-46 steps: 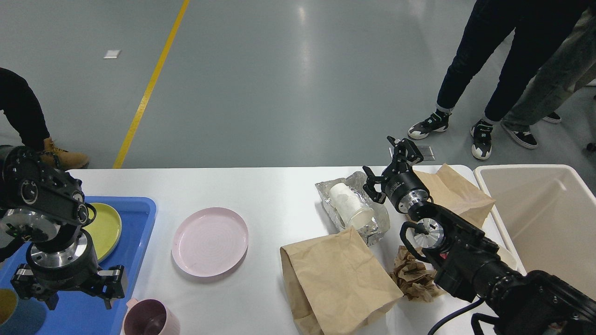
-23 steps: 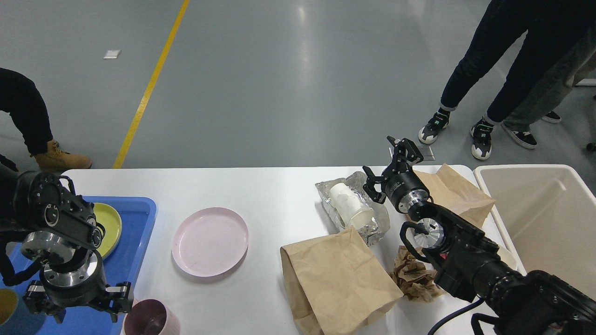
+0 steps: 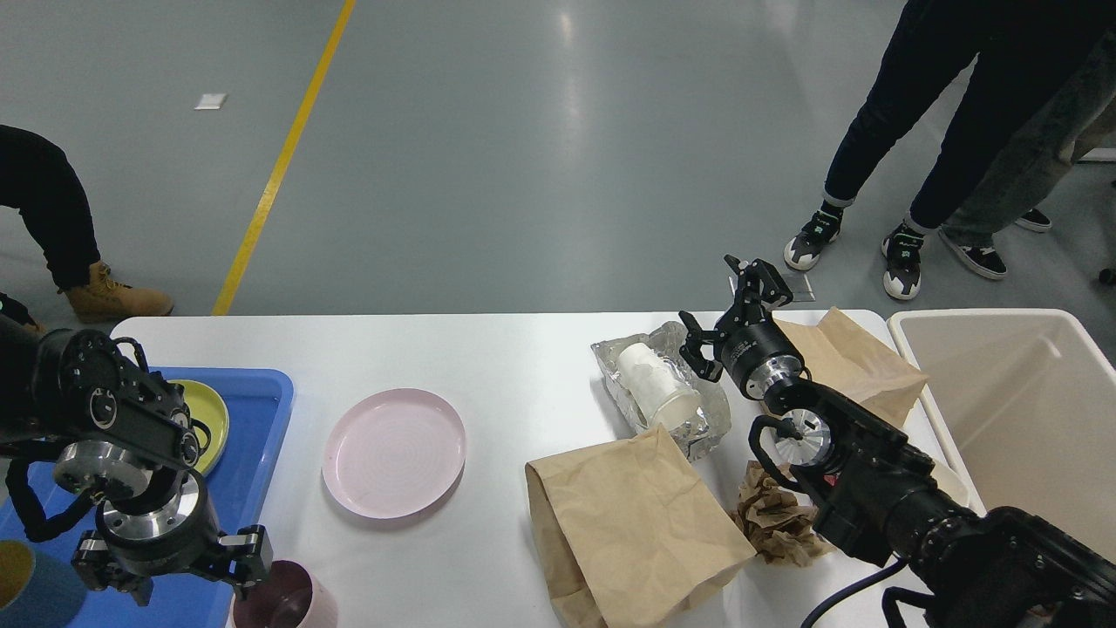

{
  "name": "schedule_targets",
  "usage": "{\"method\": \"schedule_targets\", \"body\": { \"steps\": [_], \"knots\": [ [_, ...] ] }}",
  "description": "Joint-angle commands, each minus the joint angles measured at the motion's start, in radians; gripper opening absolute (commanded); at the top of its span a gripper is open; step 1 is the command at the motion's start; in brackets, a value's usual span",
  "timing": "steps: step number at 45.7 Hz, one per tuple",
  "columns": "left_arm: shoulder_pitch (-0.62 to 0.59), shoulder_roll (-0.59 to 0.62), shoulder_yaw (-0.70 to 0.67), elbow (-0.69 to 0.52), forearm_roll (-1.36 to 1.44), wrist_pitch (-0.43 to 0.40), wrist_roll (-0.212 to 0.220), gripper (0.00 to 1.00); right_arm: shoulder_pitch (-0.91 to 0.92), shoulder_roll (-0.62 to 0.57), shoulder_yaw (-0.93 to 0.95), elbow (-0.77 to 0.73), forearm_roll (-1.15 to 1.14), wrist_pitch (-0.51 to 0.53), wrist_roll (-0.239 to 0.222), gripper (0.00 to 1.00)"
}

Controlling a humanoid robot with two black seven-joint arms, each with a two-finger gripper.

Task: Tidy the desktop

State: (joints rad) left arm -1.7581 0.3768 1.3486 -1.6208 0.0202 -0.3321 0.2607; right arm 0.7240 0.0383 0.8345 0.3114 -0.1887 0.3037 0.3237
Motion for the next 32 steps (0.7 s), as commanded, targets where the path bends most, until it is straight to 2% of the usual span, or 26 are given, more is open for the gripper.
{"method": "schedule_targets", "body": {
  "steps": [1, 7, 16, 32],
  "knots": [
    [-0.001, 0.042, -0.002, -0.004, 0.003, -0.001, -0.006, 0.89, 0.0, 0.0, 0.0, 0.0, 0.0, 0.0, 0.0, 1.0],
    [-0.004, 0.073, -0.002, -0.008, 0.012, -0.004, -0.026, 0.89, 0.0, 0.0, 0.0, 0.0, 0.0, 0.0, 0.0, 1.0],
    [-0.014, 0.165, -0.003, -0.016, 0.05, -0.008, -0.031, 0.89, 0.0, 0.0, 0.0, 0.0, 0.0, 0.0, 0.0, 1.0],
    [0.037, 0.175, -0.049, -0.011, 0.066, 0.036, -0.031, 0.89, 0.0, 0.0, 0.0, 0.0, 0.0, 0.0, 0.0, 1.0]
  ]
}}
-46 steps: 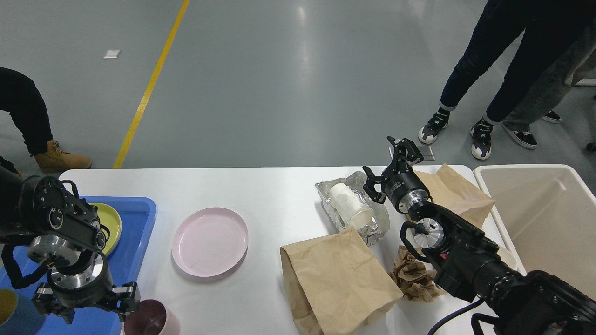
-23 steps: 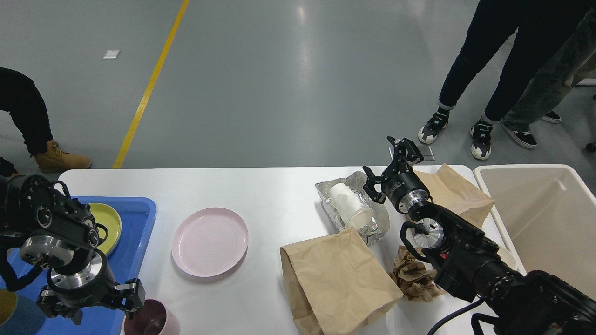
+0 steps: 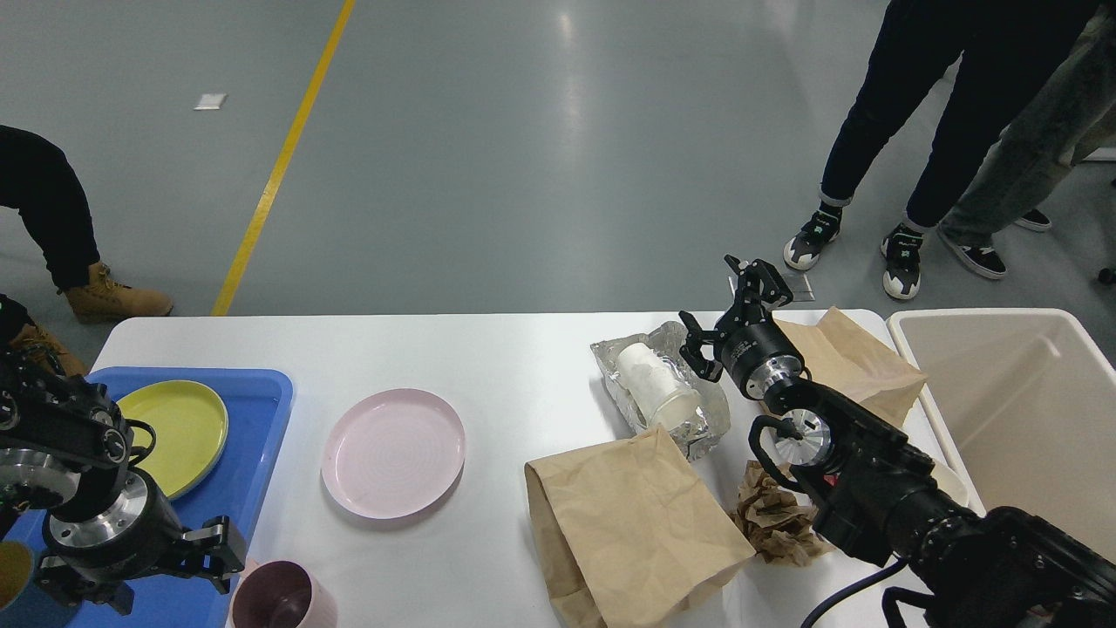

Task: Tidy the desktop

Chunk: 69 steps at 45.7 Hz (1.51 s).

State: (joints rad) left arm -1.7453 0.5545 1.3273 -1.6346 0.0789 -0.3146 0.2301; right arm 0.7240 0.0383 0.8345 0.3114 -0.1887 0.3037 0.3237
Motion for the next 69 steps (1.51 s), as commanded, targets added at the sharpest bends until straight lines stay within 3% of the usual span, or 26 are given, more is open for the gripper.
{"method": "schedule_targets", "body": {
  "steps": [1, 11, 36, 58, 69],
  "knots": [
    [0.029, -0.004, -0.036, 0.002, 0.012, 0.022, 0.0, 0.89, 0.0, 0.0, 0.0, 0.0, 0.0, 0.0, 0.0, 1.0],
    [0.09, -0.015, -0.099, 0.004, 0.024, 0.06, 0.009, 0.89, 0.0, 0.0, 0.0, 0.0, 0.0, 0.0, 0.0, 1.0],
    [0.173, -0.033, -0.106, 0.038, 0.084, 0.134, 0.018, 0.89, 0.0, 0.0, 0.0, 0.0, 0.0, 0.0, 0.0, 1.0],
    [0.224, -0.062, -0.143, 0.085, 0.084, 0.144, 0.018, 0.89, 0.0, 0.0, 0.0, 0.0, 0.0, 0.0, 0.0, 1.0],
    [0.231, -0.077, -0.149, 0.09, 0.084, 0.146, 0.018, 0.8, 0.0, 0.0, 0.0, 0.0, 0.0, 0.0, 0.0, 1.0]
  ]
}}
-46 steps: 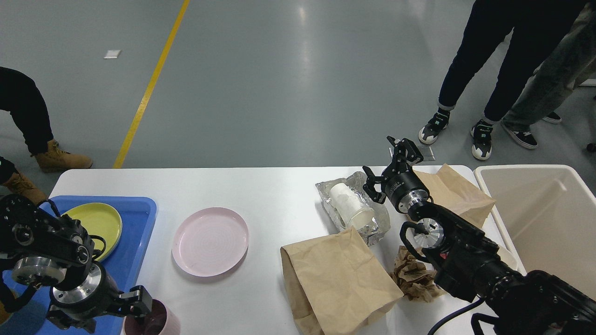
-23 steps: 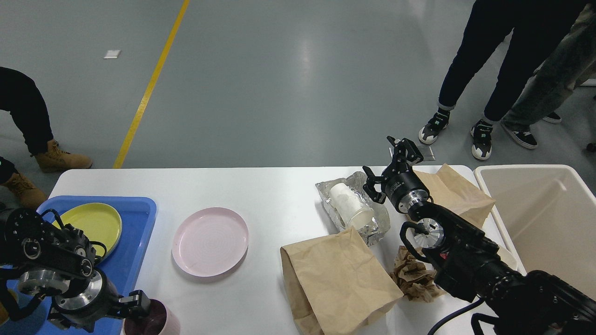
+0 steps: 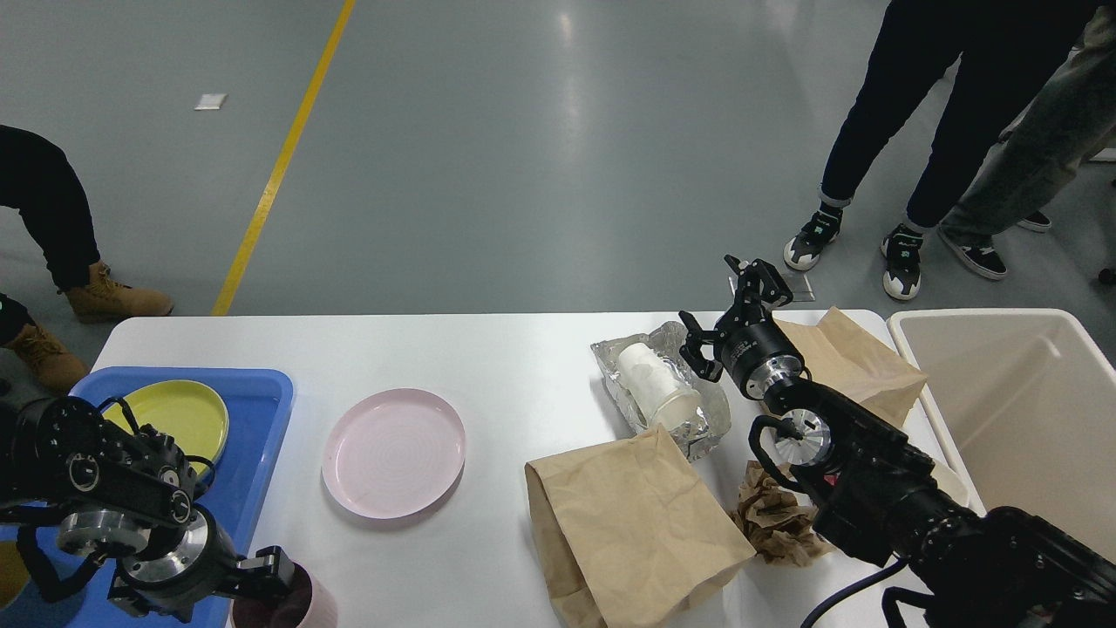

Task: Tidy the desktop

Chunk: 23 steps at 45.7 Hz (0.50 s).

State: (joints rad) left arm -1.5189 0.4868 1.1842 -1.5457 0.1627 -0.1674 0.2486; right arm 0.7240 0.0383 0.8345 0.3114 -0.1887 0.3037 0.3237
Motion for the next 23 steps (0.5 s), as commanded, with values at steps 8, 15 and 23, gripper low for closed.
{"method": "schedule_targets", "body": {
  "steps": [8, 15, 23],
  "knots": [
    [0.014, -0.01, -0.02, 0.001, 0.0, -0.006, 0.003, 0.64, 0.0, 0.0, 0.0, 0.0, 0.0, 0.0, 0.0, 1.0],
    [0.016, -0.011, -0.021, 0.001, 0.0, -0.011, 0.012, 0.49, 0.0, 0.0, 0.0, 0.0, 0.0, 0.0, 0.0, 1.0],
    [0.016, -0.01, -0.021, 0.001, 0.0, -0.015, 0.014, 0.35, 0.0, 0.0, 0.0, 0.0, 0.0, 0.0, 0.0, 1.0]
  ]
}}
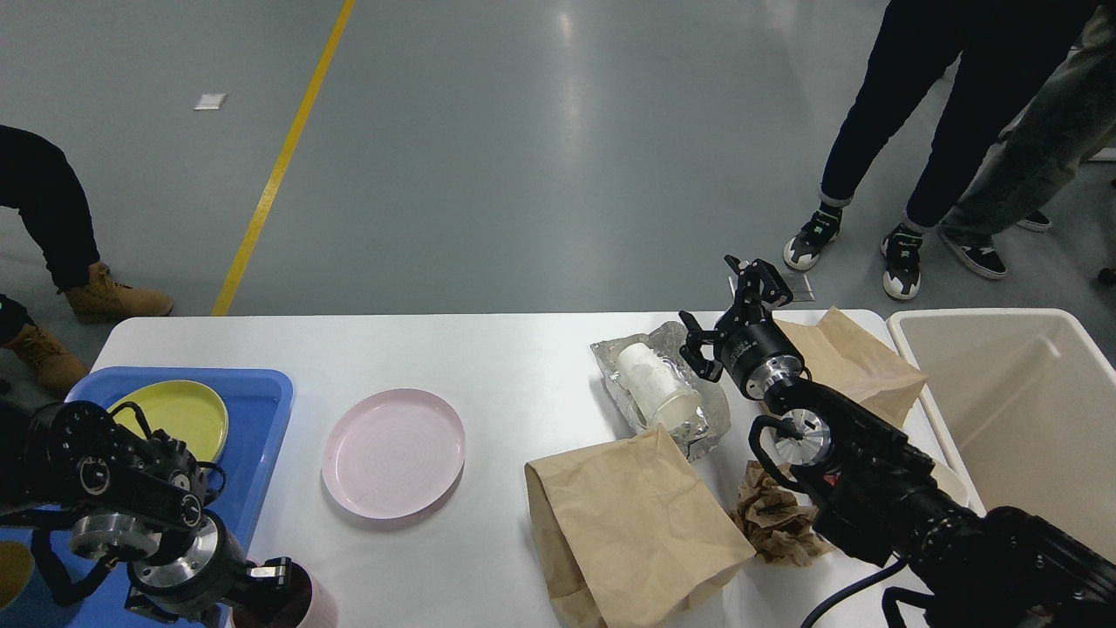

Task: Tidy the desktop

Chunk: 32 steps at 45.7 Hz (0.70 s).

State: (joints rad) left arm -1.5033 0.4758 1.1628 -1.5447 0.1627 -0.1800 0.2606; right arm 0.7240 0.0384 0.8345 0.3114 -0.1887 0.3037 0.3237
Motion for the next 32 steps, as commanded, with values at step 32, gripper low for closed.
{"method": "schedule_targets", "body": {
  "steps": [32],
  "knots": [
    [-0.002, 0.001, -0.018, 0.015, -0.003, -0.084, 0.043, 0.0, 0.0, 0.0, 0.0, 0.0, 0.0, 0.0, 0.0, 1.0]
  ]
}}
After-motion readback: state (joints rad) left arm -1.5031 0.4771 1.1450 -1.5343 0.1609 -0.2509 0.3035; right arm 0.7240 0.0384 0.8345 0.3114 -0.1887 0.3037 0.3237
